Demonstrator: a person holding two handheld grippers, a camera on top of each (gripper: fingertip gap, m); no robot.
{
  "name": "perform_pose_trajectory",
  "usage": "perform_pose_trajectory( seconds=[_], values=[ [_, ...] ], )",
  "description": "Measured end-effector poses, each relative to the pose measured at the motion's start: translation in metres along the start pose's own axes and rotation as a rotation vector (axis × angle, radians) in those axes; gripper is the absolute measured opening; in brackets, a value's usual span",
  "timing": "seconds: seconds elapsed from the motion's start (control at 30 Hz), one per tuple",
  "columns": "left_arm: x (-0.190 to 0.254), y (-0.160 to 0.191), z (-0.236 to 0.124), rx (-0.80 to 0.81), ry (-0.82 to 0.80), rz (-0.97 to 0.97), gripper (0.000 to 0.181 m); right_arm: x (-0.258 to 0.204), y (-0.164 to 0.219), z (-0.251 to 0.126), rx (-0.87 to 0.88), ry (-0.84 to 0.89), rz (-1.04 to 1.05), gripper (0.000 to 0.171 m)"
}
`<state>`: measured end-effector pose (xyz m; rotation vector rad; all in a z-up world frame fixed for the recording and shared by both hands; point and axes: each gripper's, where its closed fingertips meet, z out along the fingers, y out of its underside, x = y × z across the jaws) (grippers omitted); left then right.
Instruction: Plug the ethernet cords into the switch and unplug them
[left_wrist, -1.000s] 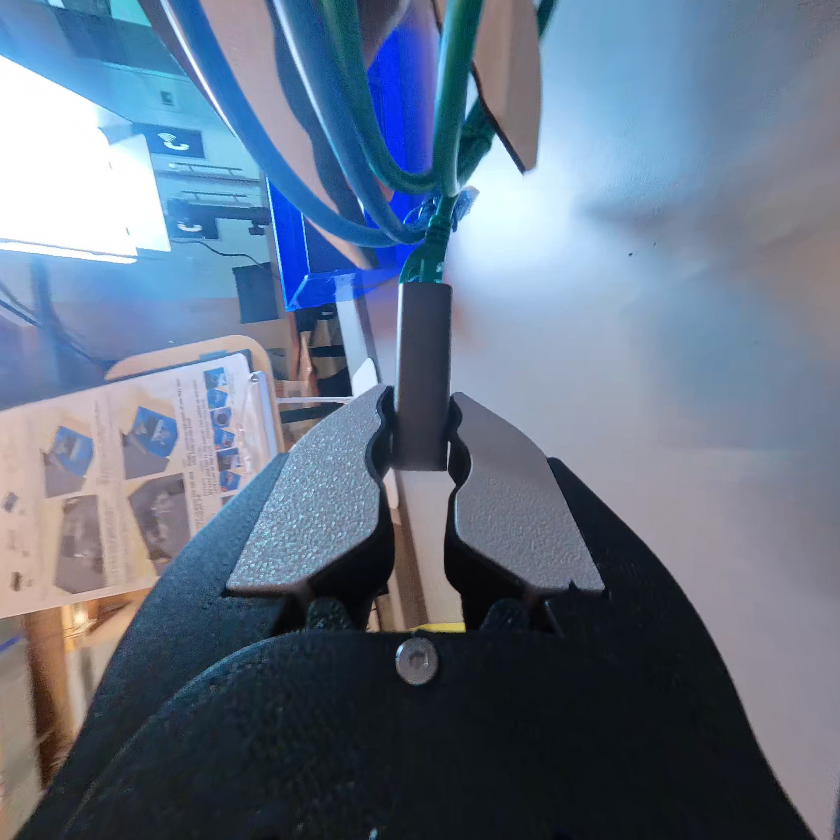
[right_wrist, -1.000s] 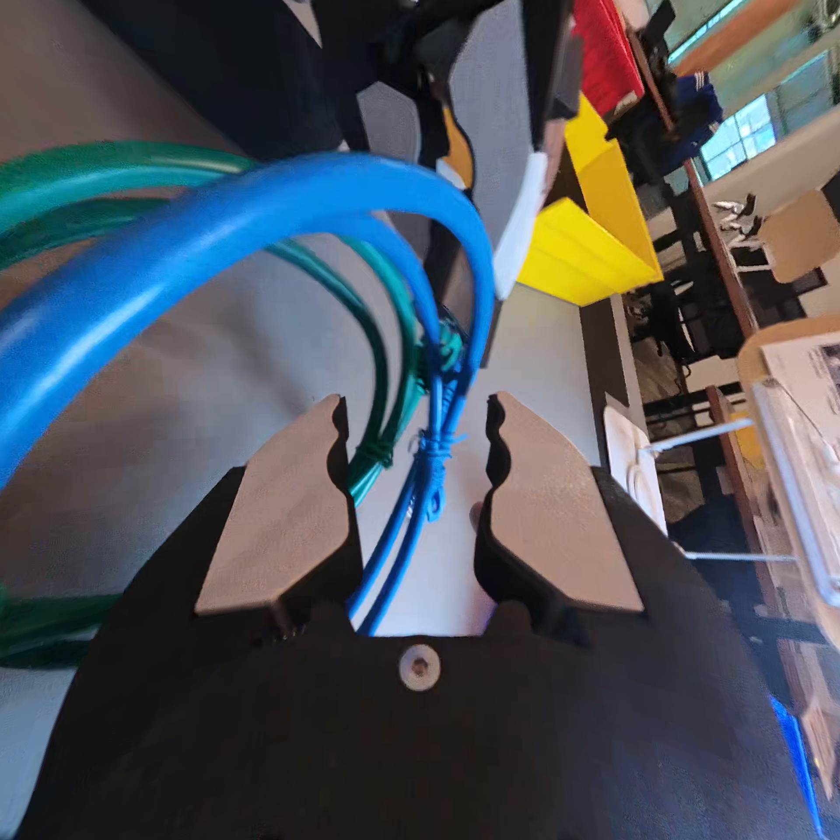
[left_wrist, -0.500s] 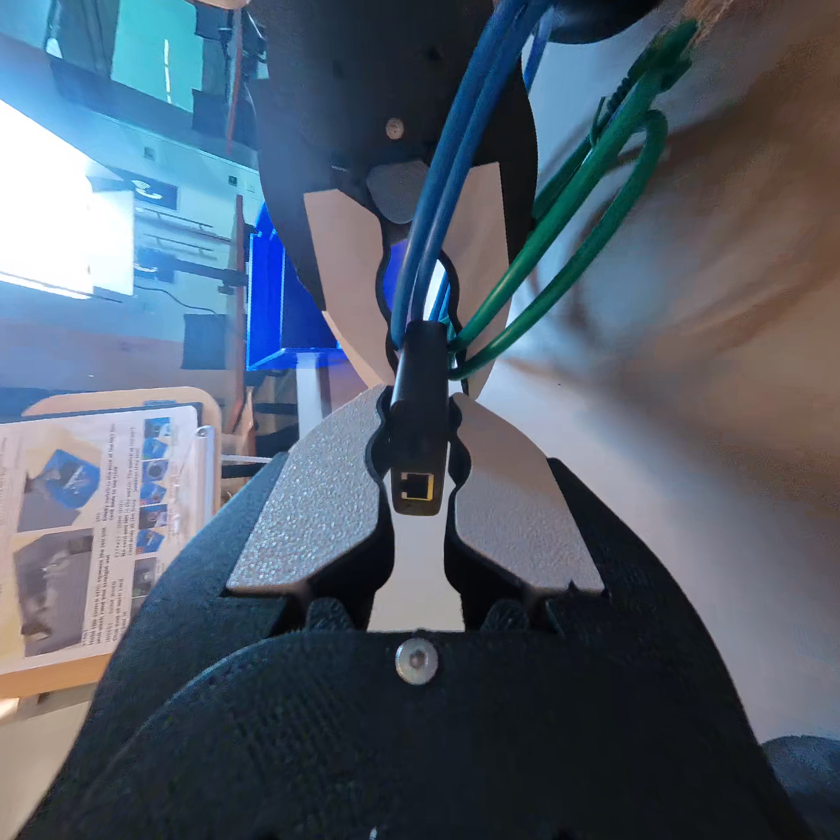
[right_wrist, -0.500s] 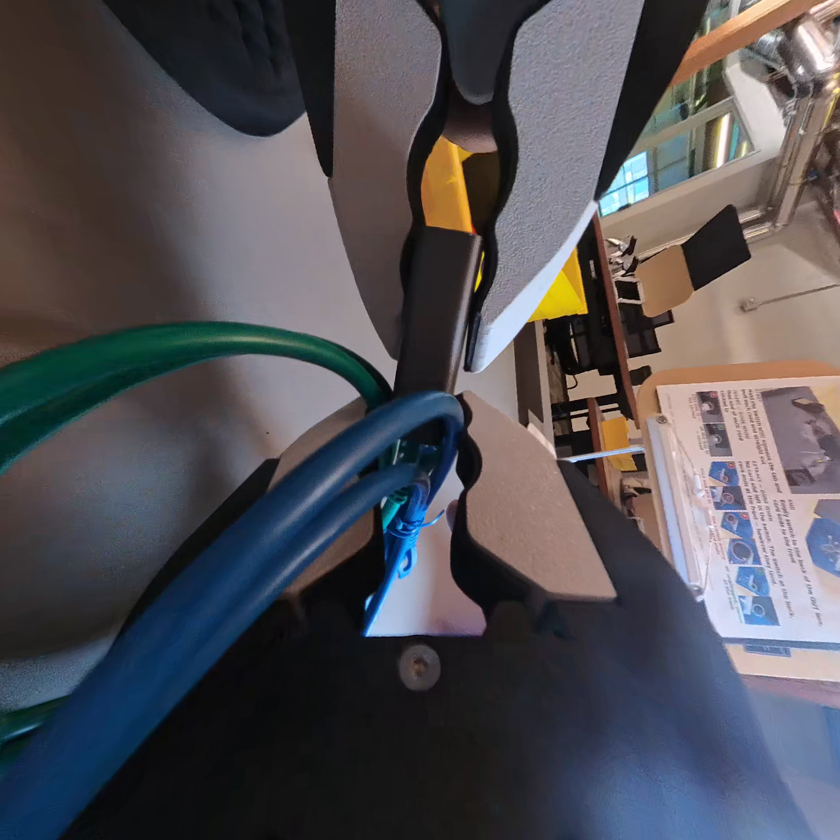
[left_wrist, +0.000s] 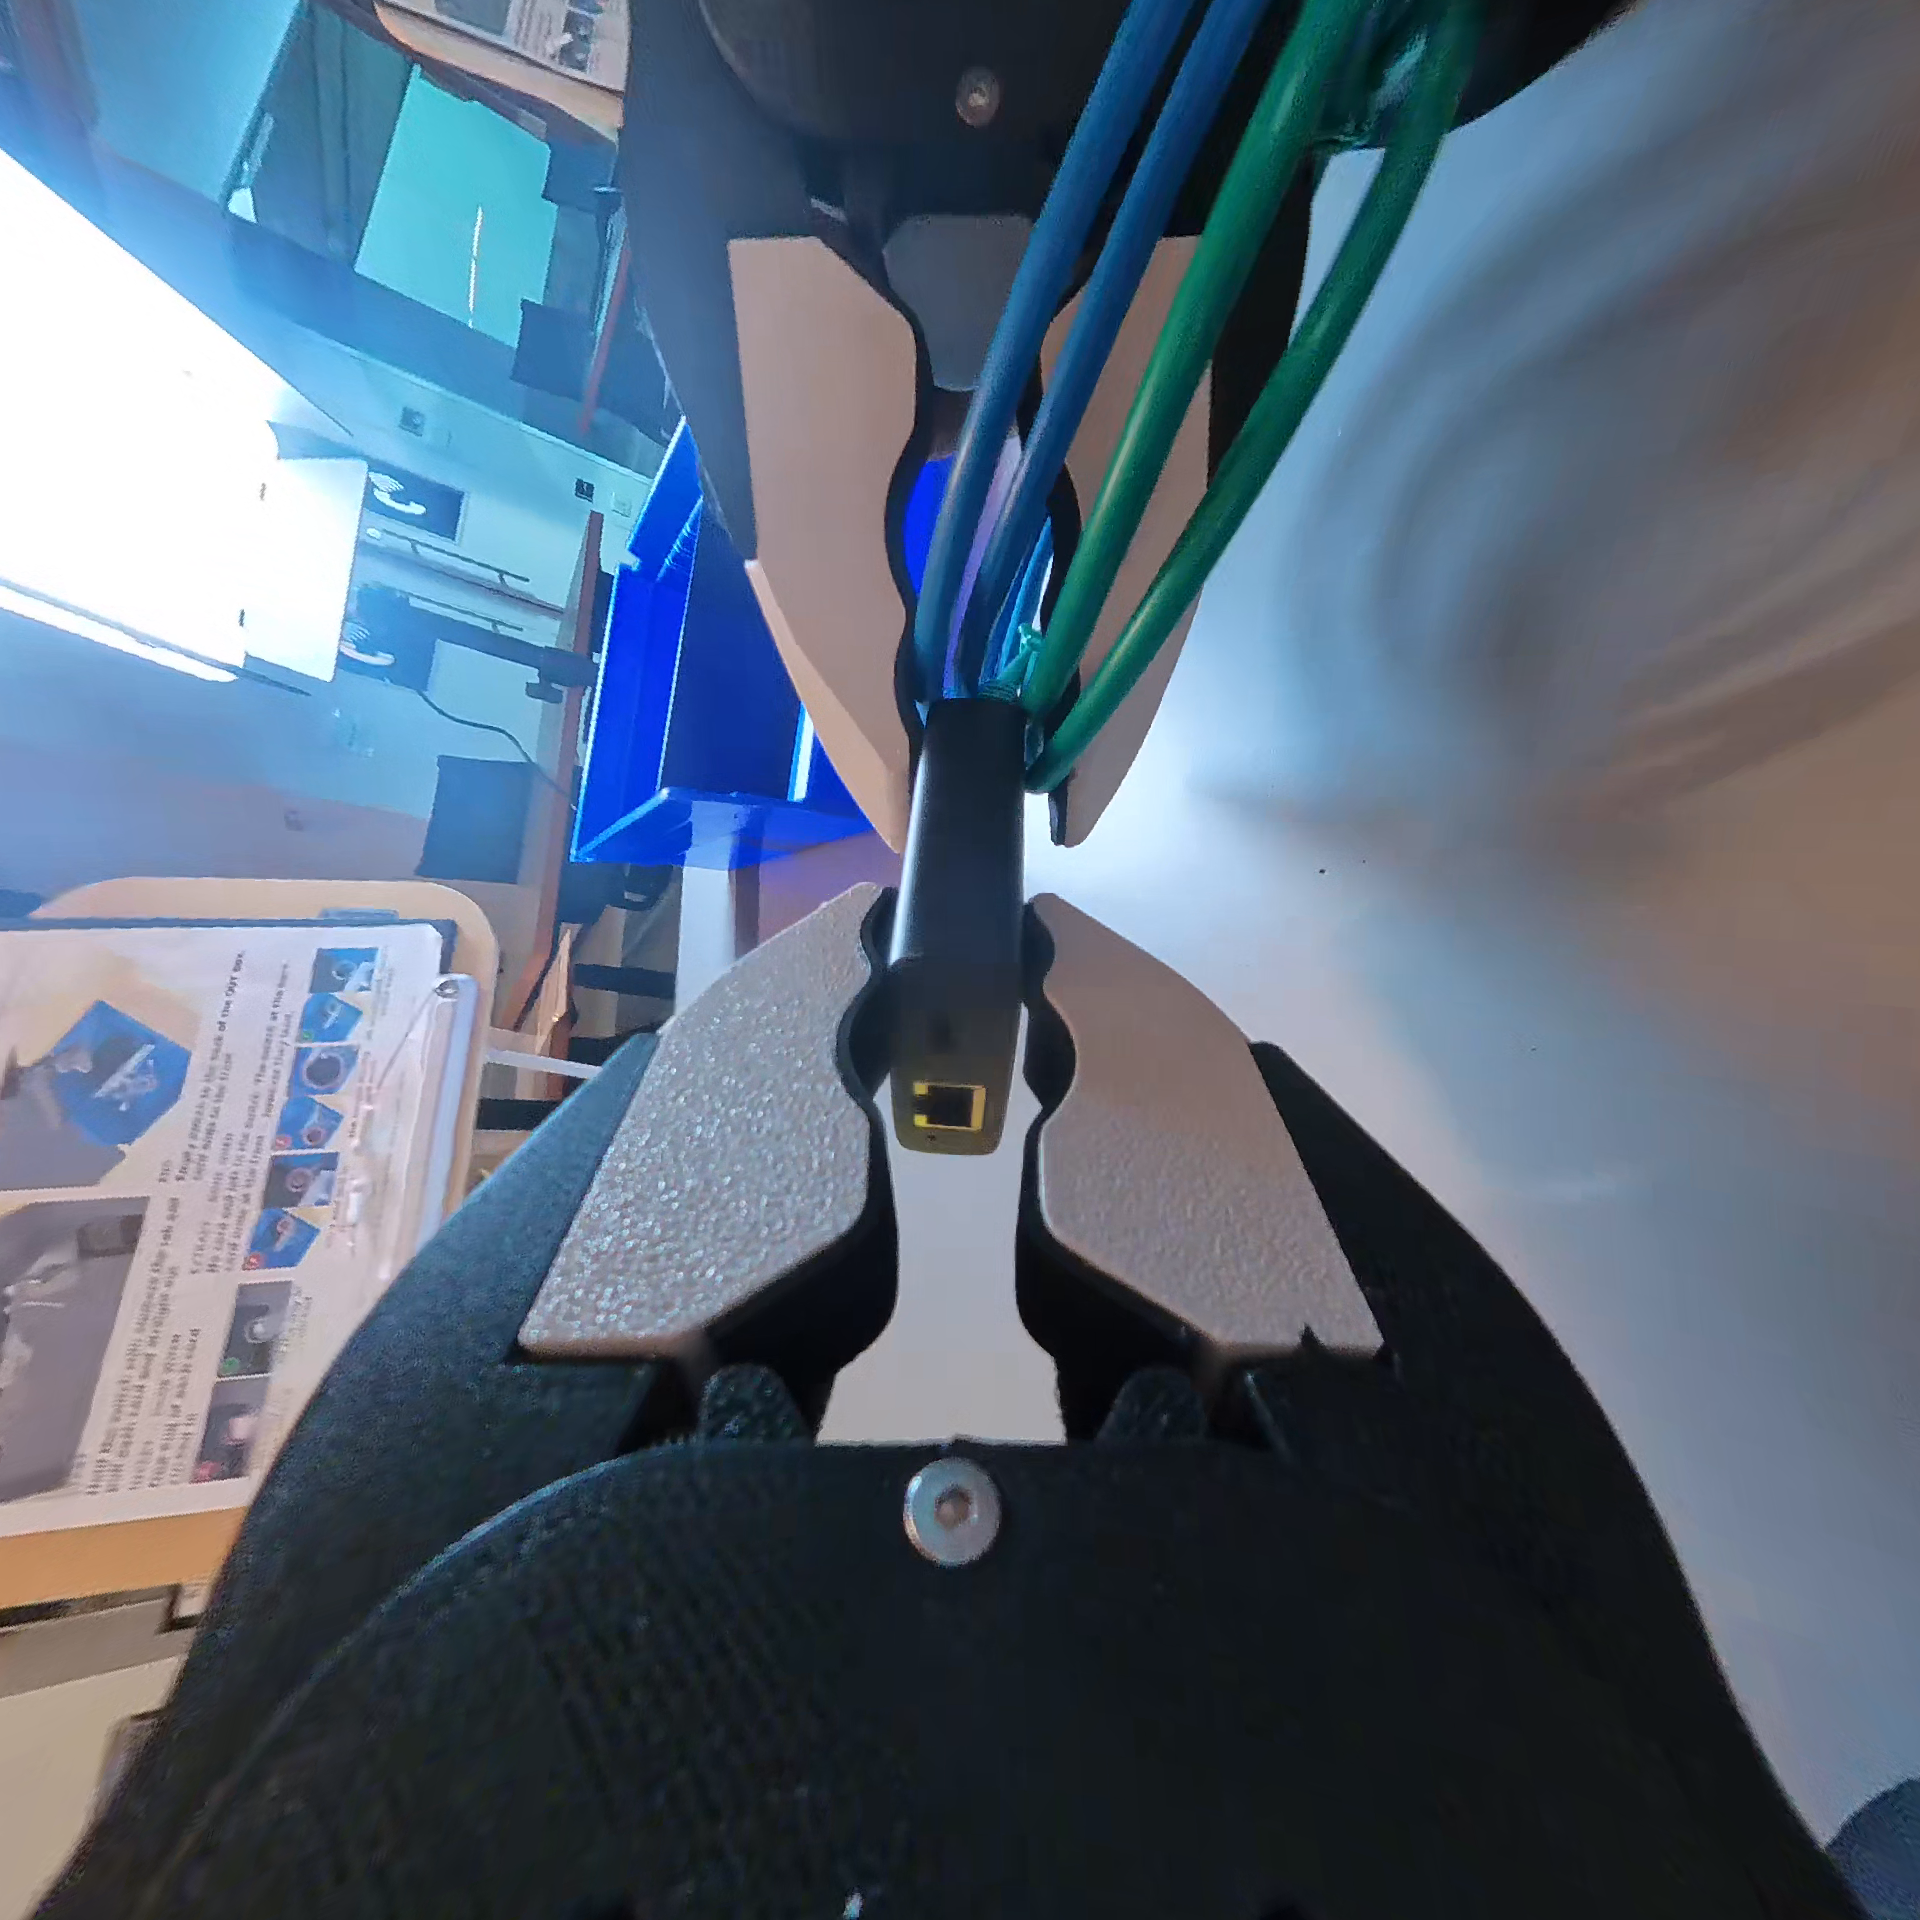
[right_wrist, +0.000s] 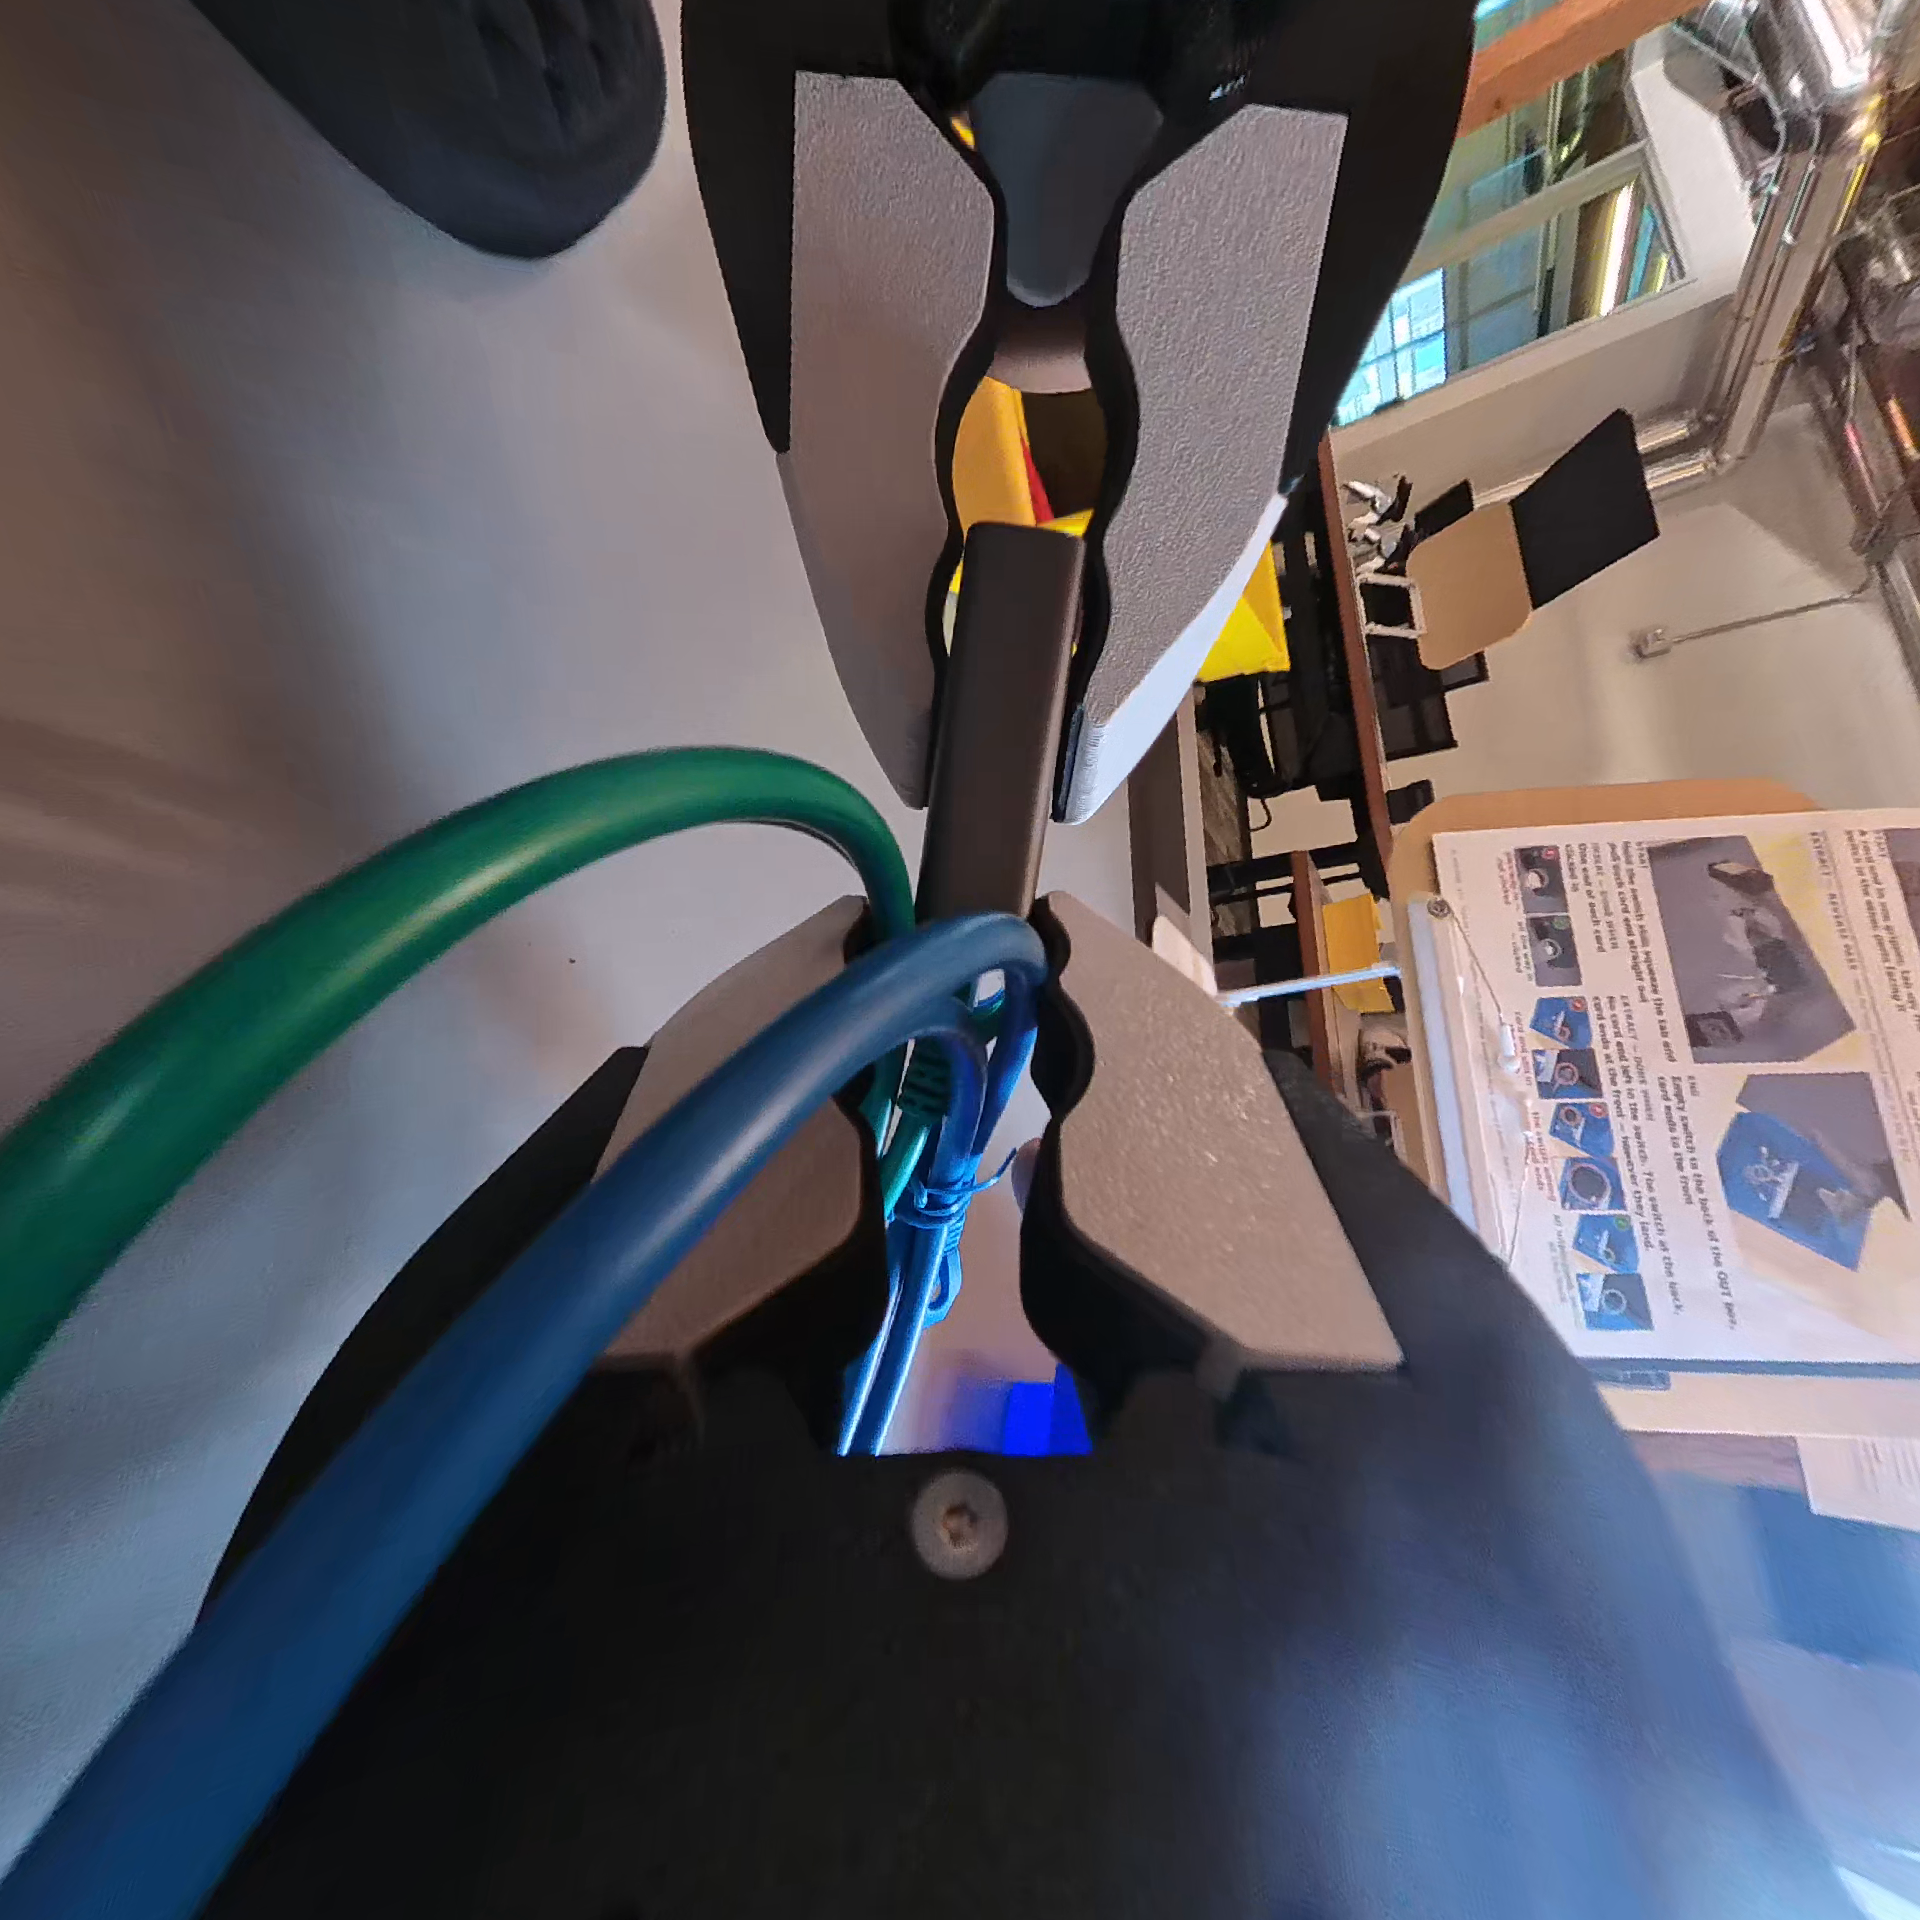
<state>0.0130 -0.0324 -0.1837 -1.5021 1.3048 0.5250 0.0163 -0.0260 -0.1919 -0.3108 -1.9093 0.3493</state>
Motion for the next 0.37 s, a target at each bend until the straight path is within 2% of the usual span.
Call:
perform_pose_trajectory(
  seconds=[0.1, 0.2, 0.27, 0.37],
  values=[
    [0.000, 0.006, 0.000, 0.044, 0.045, -0.175, 0.025, -0.001, 0.004, 0.003, -0.049, -0.013, 0.038, 0.027],
    [-0.029, 0.011, -0.021, 0.183, 0.035, -0.445, 0.032, 0.013, 0.013, -0.002, -0.096, 0.027, 0.102, 0.027],
    [-0.066, 0.027, -0.047, 0.245, -0.061, -0.612, 0.032, 0.025, 0.022, -0.012, -0.115, 0.058, 0.159, 0.027],
    [-0.121, 0.089, -0.096, 0.132, -0.309, -0.795, 0.029, 0.039, 0.041, -0.026, -0.168, 0.105, 0.174, 0.026]
  ],
)
